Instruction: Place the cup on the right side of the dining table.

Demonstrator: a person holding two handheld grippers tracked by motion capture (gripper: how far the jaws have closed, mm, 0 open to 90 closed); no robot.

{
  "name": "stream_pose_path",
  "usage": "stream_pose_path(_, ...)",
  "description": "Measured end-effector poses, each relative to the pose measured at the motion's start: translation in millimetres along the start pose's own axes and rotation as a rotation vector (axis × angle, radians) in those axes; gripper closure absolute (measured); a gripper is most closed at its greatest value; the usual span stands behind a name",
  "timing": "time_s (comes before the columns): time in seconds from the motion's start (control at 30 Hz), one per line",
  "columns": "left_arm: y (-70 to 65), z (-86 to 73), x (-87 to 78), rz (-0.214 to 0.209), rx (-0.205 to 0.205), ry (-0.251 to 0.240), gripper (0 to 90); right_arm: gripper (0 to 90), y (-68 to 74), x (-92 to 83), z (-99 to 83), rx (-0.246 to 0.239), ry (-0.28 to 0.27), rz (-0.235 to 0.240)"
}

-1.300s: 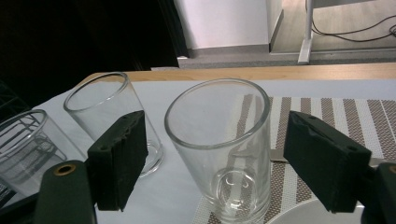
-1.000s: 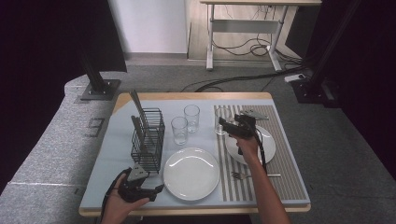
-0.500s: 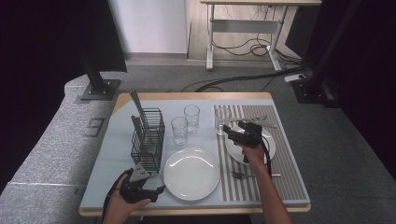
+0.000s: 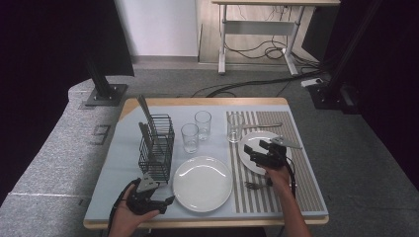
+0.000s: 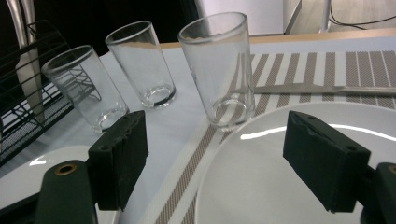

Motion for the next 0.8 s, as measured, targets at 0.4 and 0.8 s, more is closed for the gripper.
stream_pose_path(0.4,0.8,-0.6,-0.5,0.004,-0.005,-0.001,24.8,22.8,-11.5,-27.2,-26.4,-0.028,0.026,-0.014)
stream_pose_path(0.8,1.1,-0.1,-2.0,0.009,-0.002,-0.006,24.8,24.5,-22.5,-40.0,-34.0,-0.027,0.014,-0.019)
Point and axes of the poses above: each handheld gripper's, and its own axes: x roughly forward along the jaws, z roughly out of its top, y roughly to its left, the point moved 5 cm from there along x, roughly forward along the jaws, and after that the axes turned 11 degrees about x, right-handed, at the moved point
